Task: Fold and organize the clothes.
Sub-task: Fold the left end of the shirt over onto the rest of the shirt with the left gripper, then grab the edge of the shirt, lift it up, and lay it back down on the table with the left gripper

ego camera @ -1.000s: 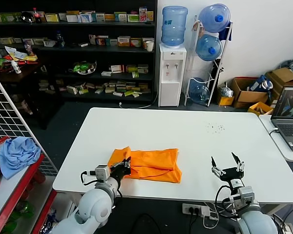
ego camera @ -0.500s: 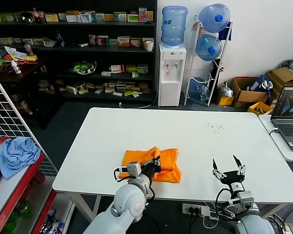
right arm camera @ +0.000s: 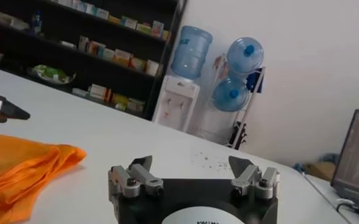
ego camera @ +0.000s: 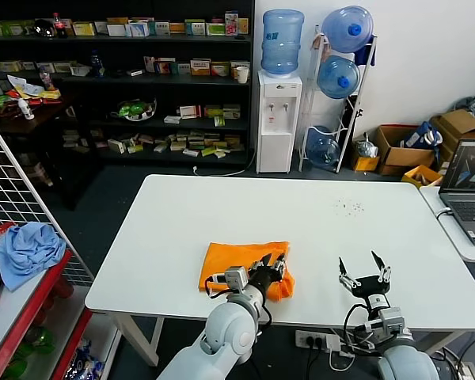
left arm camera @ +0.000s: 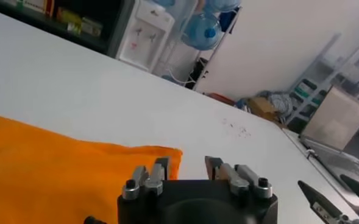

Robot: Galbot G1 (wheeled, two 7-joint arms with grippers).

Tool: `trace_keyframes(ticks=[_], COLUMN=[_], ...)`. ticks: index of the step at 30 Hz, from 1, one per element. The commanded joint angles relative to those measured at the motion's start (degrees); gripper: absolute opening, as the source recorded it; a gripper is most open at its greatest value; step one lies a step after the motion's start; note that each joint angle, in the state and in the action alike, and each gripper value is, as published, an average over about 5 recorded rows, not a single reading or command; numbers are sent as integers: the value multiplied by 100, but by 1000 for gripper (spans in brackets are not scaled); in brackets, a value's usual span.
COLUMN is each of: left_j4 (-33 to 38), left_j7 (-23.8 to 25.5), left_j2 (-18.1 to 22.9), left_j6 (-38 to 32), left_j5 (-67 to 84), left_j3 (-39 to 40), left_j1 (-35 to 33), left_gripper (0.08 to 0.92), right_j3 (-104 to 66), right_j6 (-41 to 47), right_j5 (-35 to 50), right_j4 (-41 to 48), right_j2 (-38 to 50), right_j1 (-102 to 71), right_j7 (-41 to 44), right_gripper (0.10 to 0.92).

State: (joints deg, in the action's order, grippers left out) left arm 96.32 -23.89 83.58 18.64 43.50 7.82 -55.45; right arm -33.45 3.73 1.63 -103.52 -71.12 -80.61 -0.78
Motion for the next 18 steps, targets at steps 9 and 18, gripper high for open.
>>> trace_keyframes(ticks=[9, 18], left_j4=[605, 228], left_j7=[994, 1830], left_j2=[-2131, -2563], left_j6=[-241, 323], left_j5=[-426, -223], left_j3=[-869, -1404], left_j1=[-539, -633], left_gripper=[755, 822], right_j3=[165, 83], right_j6=[17, -36], right_j5=[6, 64], right_j4=[-131, -184], right_j2=[87, 189], right_j1=[-43, -224], right_j7=[213, 348], right_gripper=[823, 823])
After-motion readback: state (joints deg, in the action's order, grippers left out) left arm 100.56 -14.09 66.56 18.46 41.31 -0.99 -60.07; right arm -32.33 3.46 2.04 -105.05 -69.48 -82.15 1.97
